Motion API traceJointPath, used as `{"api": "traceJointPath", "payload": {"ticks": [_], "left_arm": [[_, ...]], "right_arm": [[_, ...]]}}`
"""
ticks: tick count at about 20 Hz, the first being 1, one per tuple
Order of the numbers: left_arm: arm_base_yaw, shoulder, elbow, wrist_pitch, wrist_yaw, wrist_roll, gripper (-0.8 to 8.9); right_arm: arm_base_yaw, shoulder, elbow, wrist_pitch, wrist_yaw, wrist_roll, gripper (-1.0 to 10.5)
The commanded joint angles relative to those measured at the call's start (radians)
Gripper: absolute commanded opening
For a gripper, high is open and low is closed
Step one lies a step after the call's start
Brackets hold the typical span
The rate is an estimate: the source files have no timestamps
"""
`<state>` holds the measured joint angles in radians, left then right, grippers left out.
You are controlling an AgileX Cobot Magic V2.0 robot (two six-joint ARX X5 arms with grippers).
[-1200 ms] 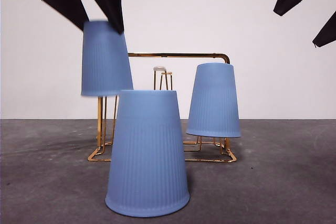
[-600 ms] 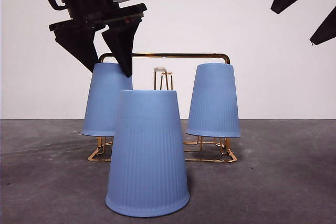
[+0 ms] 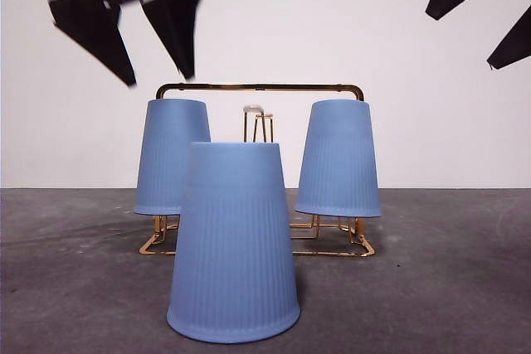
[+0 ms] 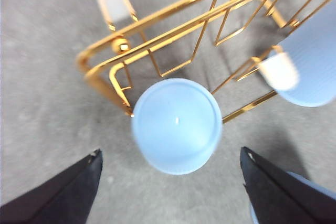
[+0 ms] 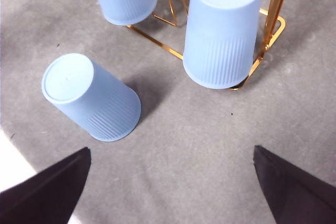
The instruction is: Pick the top cup and place it on cupholder, pick up the mid cup and place it on cupholder, last pick the bottom cup and place it on cupholder.
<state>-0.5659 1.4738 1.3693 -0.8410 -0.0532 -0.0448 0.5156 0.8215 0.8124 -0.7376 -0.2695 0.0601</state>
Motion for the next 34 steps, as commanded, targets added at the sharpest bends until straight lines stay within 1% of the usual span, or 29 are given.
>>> {"api": "traceJointPath", "payload": {"ticks": [1, 4, 8, 9, 12, 17, 20, 23, 26, 32, 34], "left_arm": [[-0.006, -0.062, 0.014, -0.009, 0.005, -0.013, 4.14], [-0.012, -0.177, 0.014, -0.028, 0.031, -0.017, 4.04], [-0.013, -0.304, 0.008, -0.085, 0.042, -0.021, 4.04], [-0.013, -0.333, -0.004, -0.086, 0.059, -0.021, 4.04], [-0.013, -0.435, -0.090, -0.068, 0.114, -0.030, 4.04], [-0.013, -0.608, -0.280, -0.057, 0.166, -0.049, 4.04], [-0.013, -0.693, -0.347, -0.063, 0.167, -0.055, 4.04], [-0.013, -0.742, -0.350, -0.091, 0.167, -0.054, 4.04], [-0.012, -0.773, -0.350, -0.091, 0.167, -0.054, 4.04], [-0.012, -0.782, -0.350, -0.103, 0.167, -0.054, 4.04], [-0.012, -0.782, -0.350, -0.110, 0.167, -0.054, 4.04]], "right_arm": [[0.006, 0.007, 0.008, 0.024, -0.014, 0.011, 4.9], [0.006, 0.008, 0.011, 0.073, -0.045, 0.036, 4.9], [0.014, 0.015, 0.020, 0.132, -0.092, 0.077, 4.9], [0.019, 0.025, 0.032, 0.132, -0.102, 0.084, 4.9], [0.058, 0.084, 0.104, 0.132, -0.101, 0.085, 4.9], [0.148, 0.248, 0.241, 0.133, -0.097, 0.077, 4.9], [0.202, 0.356, 0.278, 0.141, -0.094, 0.070, 4.9], [0.249, 0.449, 0.278, 0.177, -0.087, 0.070, 4.9], [0.294, 0.531, 0.278, 0.184, -0.031, 0.070, 5.6], [0.353, 0.658, 0.278, 0.198, 0.015, 0.070, 5.6], [0.363, 0.690, 0.278, 0.208, 0.016, 0.070, 5.6]]}}
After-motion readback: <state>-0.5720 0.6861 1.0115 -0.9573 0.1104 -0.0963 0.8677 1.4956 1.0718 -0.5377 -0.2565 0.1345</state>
